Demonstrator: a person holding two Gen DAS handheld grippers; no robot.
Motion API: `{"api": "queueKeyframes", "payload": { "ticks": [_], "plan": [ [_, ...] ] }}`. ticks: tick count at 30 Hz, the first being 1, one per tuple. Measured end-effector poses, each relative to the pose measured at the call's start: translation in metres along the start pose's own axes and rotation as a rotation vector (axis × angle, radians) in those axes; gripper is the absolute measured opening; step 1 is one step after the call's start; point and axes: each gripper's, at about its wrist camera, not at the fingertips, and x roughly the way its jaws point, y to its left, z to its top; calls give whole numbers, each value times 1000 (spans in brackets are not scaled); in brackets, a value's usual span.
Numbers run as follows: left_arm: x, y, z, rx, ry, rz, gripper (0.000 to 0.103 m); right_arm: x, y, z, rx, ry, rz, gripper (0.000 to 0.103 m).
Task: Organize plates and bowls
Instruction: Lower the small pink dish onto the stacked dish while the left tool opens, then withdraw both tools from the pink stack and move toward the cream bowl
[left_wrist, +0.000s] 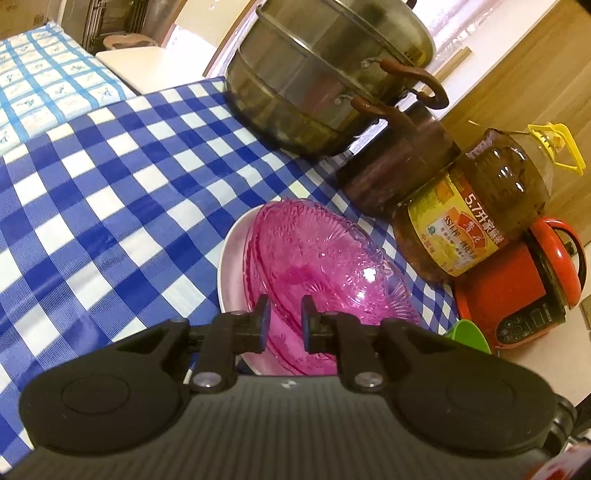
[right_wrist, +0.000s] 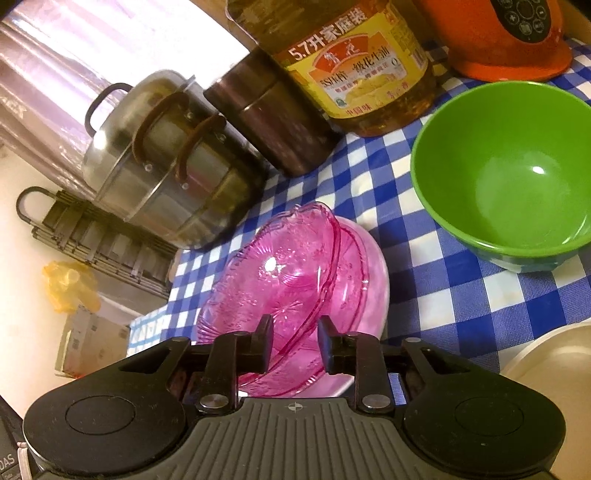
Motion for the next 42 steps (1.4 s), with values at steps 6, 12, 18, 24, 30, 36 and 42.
{"api": "queueKeyframes", "payload": {
  "ticks": [6, 12, 18, 24, 30, 36, 42],
  "plan": [
    [-11, 1, 2, 10, -27, -2, 22, -4, 2, 0, -7, 3, -8, 35],
    [-23, 0, 3, 19, -55, -2, 22, -10, 6, -4, -37, 25, 0, 41],
    [-33, 3, 0, 31, -60, -3, 22, -24, 13, -11, -72, 0, 12, 41],
    [-43, 7, -7, 60, -46, 4, 22, -34, 19, -18, -128, -43, 4, 41],
    [-57, 6, -18, 100, -39, 5, 22, -54, 19, -26, -177, -88, -30, 41],
    [-75, -6, -37, 183, -23, -24, 22, -82, 14, -38, -219, -119, -62, 41],
    [-96, -17, -56, 257, -14, -46, 24, -122, 4, -51, -239, -164, -88, 41]
  ]
}}
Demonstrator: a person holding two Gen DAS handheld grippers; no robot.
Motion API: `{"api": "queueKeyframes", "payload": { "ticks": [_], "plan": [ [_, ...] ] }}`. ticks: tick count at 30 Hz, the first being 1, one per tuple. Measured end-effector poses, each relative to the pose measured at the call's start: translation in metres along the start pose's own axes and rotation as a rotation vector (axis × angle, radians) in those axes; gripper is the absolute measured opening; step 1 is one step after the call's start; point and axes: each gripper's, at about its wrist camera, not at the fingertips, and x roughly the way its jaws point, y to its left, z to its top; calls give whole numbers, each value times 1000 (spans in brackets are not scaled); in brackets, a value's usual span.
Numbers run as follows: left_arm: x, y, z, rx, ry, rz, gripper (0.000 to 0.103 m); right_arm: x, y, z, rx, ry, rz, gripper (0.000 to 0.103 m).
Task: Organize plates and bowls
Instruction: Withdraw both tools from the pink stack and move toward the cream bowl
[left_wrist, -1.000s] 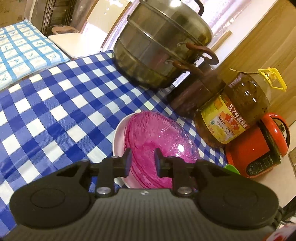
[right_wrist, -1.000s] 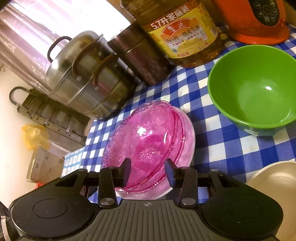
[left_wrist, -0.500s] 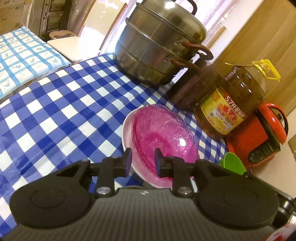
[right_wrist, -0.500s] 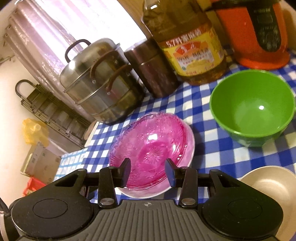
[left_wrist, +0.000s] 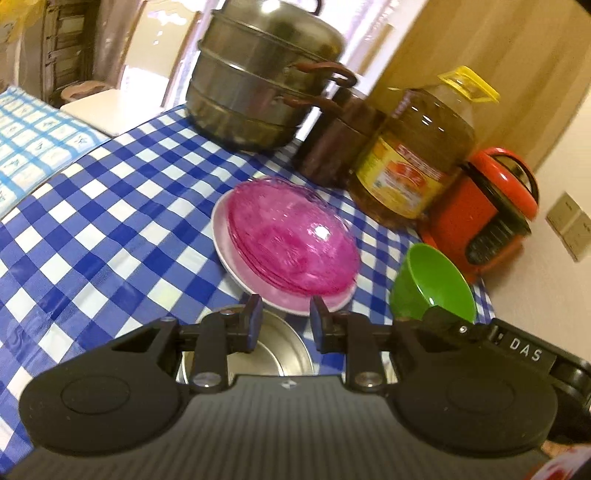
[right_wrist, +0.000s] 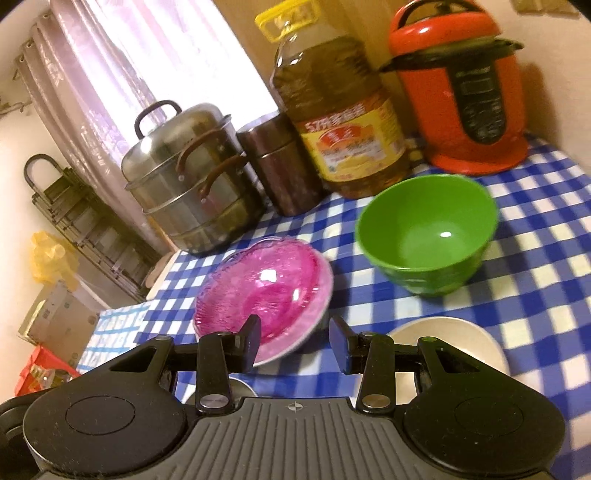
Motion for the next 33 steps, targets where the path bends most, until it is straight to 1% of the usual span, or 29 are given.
{"api": "queueKeyframes", "payload": {
  "ticks": [6, 12, 15, 18, 19, 21, 24, 27, 33],
  "plan": [
    [-19, -22, -14, 98, 5, -26, 27, -36, -13, -11, -23, -29, -34, 41],
    [-22, -49, -28, 164, 44, -77, 27, -66, -29, -26, -52, -44, -90, 41],
    [-23, -64, -36, 205, 65, -94, 27, -77, -35, -30, -71, -40, -142, 41],
    [-25, -80, -45, 283, 75, -88, 28, -90, -35, -36, -119, -50, -219, 41],
    [-26, -85, -49, 308, 77, -84, 29, -94, -35, -39, -131, -53, -230, 41],
    [-27, -92, -57, 340, 85, -81, 29, -103, -40, -44, -127, -51, -232, 41],
    [-30, -98, -66, 360, 89, -75, 31, -110, -47, -51, -110, -30, -225, 41],
    [-36, -103, -76, 377, 94, -70, 31, -118, -48, -55, -124, -34, -221, 41],
    [-47, -102, -93, 379, 111, -52, 33, -128, -45, -65, -154, -14, -189, 41]
  ]
}}
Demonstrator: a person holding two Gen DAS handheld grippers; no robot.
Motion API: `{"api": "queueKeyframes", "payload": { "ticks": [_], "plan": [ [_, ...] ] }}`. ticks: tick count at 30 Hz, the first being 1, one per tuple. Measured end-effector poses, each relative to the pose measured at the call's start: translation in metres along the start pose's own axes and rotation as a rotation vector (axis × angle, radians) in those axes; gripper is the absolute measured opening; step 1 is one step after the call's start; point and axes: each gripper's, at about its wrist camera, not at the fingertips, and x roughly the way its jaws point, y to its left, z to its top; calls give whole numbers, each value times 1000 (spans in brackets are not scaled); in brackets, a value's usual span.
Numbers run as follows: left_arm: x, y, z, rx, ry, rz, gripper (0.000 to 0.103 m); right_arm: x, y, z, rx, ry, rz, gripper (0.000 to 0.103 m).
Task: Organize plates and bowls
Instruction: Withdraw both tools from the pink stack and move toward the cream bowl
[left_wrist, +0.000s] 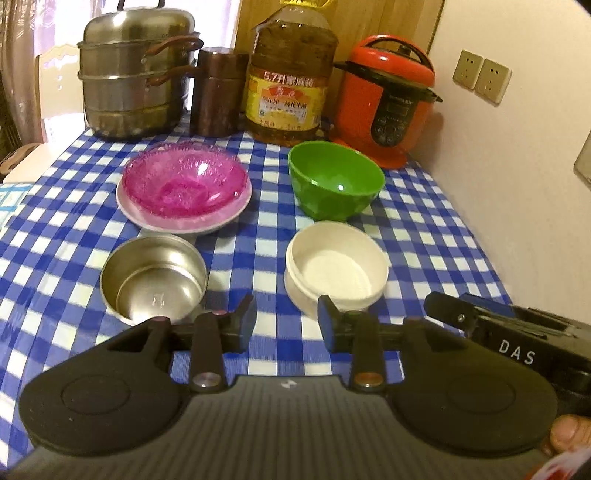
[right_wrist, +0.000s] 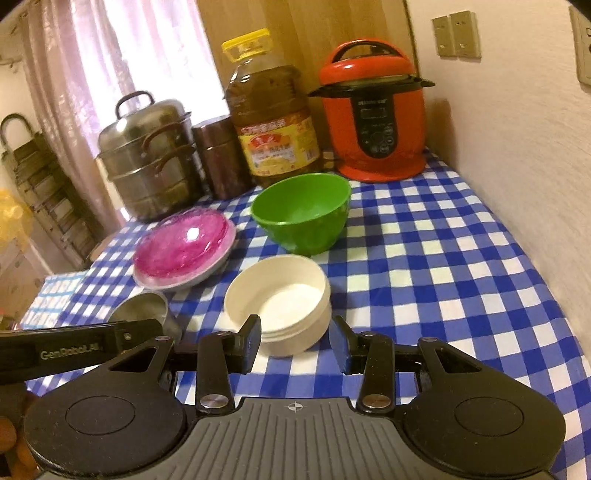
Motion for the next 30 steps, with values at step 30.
{"api": "queueKeyframes", "payload": {
  "ticks": [30],
  "plan": [
    [-13, 21, -42, -52, 116, 15, 38, 11, 8, -36, 0, 152, 42, 41]
  ]
}}
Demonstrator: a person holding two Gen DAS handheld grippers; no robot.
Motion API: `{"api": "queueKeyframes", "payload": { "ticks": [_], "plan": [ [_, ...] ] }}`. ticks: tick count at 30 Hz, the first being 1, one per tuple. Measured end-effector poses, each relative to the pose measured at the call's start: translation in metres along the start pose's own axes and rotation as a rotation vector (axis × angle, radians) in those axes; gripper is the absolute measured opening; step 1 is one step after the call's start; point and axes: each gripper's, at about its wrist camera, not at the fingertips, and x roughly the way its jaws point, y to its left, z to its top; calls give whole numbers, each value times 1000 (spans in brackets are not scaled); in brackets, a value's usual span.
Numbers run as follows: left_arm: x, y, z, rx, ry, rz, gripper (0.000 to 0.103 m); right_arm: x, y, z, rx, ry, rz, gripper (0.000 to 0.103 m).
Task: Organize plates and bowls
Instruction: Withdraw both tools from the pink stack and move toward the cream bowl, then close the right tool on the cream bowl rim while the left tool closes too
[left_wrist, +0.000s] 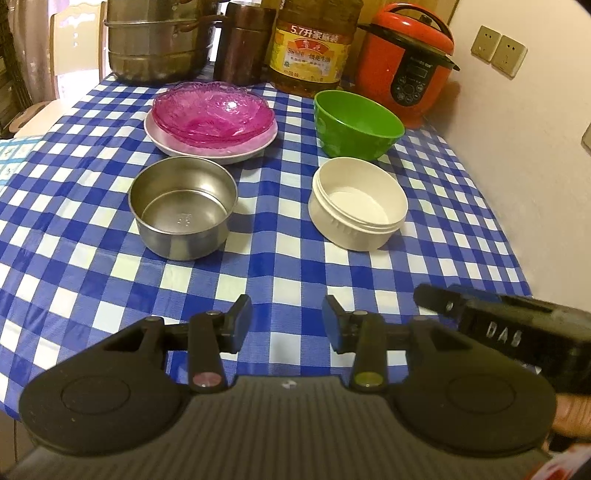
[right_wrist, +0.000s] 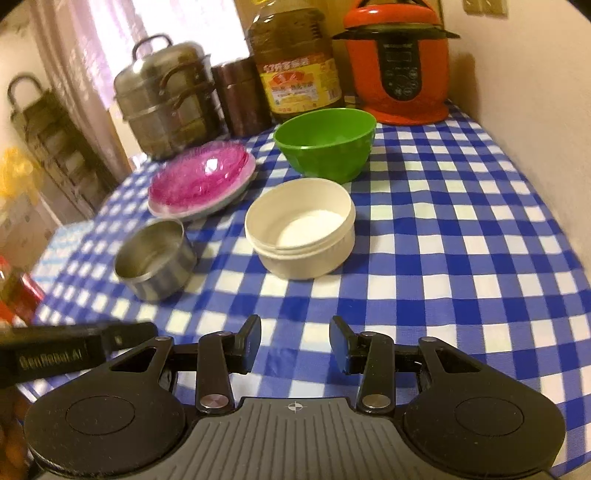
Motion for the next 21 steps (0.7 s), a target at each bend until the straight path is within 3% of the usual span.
{"api": "queueKeyframes", "payload": {
  "ticks": [11, 21],
  "plan": [
    [15, -16, 45, 56, -50, 1, 41, 3, -26, 39, 51, -79, -32, 41],
    [64, -20, 89, 6, -46, -50, 41, 41, -62, 78, 103, -78, -41, 41]
  ]
}}
